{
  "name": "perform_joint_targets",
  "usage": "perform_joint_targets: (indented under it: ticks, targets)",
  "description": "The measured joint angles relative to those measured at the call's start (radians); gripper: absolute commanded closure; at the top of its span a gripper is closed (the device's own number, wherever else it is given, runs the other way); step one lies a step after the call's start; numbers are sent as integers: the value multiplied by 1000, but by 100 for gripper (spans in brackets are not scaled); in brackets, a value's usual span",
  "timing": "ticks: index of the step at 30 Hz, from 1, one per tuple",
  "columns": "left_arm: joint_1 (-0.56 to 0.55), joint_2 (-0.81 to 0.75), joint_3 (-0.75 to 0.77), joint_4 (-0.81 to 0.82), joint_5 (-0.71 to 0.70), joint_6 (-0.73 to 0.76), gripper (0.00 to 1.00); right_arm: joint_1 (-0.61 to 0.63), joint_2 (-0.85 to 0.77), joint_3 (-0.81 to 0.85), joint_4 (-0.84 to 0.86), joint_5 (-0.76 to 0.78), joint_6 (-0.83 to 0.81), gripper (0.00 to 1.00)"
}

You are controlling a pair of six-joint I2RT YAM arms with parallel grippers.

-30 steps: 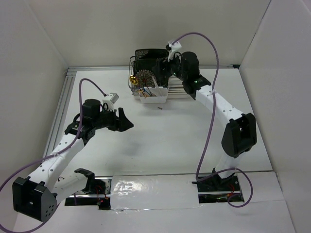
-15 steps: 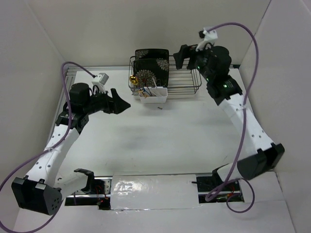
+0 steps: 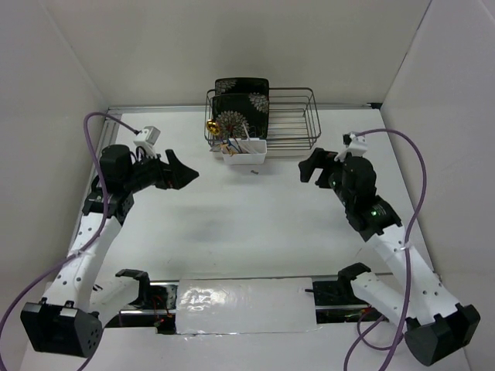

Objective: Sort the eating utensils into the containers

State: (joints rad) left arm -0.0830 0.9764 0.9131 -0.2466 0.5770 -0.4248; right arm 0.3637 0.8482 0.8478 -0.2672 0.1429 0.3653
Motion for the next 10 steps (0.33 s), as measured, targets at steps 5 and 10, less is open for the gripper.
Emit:
perform_joint_targets:
  ticks: [5, 10]
  targets:
    - [2, -87, -78, -1, -22, -7, 7, 0, -117, -64, -27, 12, 53, 0]
    - [3, -187, -161, -6, -33, -27, 7, 0, -177, -72, -32, 29, 72, 0]
